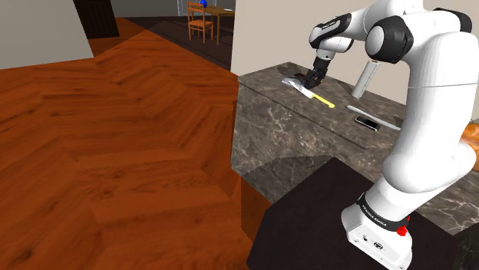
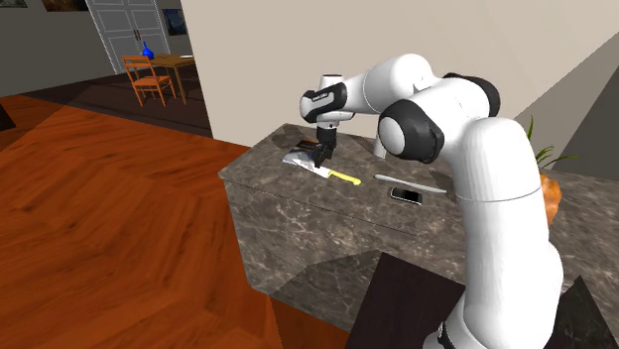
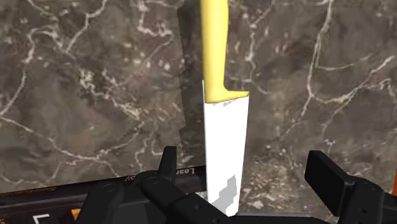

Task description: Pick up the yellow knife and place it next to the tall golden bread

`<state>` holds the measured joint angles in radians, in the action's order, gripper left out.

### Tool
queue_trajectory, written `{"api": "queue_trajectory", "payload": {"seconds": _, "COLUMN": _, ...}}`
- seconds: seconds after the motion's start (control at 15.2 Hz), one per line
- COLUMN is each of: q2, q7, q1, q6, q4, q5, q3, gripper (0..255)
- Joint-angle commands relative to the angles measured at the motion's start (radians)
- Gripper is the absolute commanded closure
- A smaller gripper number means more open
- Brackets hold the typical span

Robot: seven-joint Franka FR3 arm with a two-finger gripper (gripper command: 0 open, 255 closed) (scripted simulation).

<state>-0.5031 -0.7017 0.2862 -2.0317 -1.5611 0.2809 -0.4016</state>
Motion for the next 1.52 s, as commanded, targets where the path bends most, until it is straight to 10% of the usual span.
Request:
{"api": "queue_trajectory", "payload": {"seconds": 0.0, "q2": -0.035, "q7": -0.011, "q1": 0.014, "q6": -0.006, "q4": 0.027, "q5": 0.014, "q3": 0.006, "gripper": 0}}
{"api": "queue_trajectory", "payload": {"seconds": 0.92, "q2": -0.073, "q7": -0.022, "q1": 0.016, "q6": -0.072, "q4": -0.004, "q5": 0.032, "q3": 0.018, "gripper": 0}}
{"api": "queue_trajectory", "payload": {"seconds": 0.99, "q2": -0.073, "q7": -0.022, "q1": 0.016, "q6": -0.072, "q4": -0.004, "q5": 0.032, "q3": 0.018, "gripper": 255}}
{"api": "queue_trajectory", "payload": {"seconds": 1.45, "q2": -0.068, "q7": -0.023, "q1": 0.015, "q6": -0.076, "q4": -0.012, "q5": 0.032, "q3": 0.017, "gripper": 255}}
